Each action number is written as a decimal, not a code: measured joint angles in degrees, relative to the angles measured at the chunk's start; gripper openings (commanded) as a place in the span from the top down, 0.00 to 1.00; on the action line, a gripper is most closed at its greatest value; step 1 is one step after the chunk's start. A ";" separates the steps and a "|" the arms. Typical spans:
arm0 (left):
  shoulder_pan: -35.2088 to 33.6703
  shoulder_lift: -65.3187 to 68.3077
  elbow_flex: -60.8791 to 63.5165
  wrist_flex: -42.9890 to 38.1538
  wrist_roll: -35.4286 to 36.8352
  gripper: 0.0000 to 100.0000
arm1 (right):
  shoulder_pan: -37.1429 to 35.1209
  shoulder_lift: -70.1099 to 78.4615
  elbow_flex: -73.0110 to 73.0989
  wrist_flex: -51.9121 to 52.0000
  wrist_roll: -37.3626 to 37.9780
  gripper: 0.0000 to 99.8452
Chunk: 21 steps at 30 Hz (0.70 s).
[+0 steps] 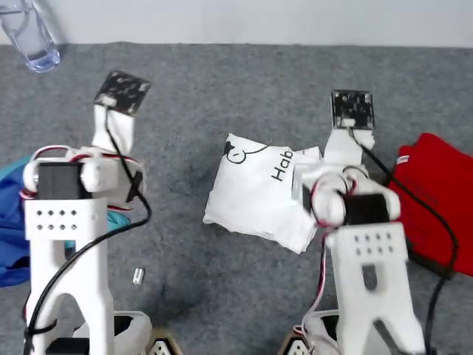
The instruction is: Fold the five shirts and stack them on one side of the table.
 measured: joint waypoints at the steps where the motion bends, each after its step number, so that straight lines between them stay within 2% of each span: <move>1: -1.49 0.00 0.26 0.00 -0.53 0.99 | 0.97 2.02 0.00 -1.67 -0.62 0.83; 7: -7.30 -0.18 2.55 0.00 -3.69 0.99 | 4.84 14.77 -1.58 -6.24 -3.96 0.72; 21: -11.25 -0.35 7.30 -2.37 -4.75 0.99 | 5.80 40.97 -18.11 -5.80 -7.21 0.81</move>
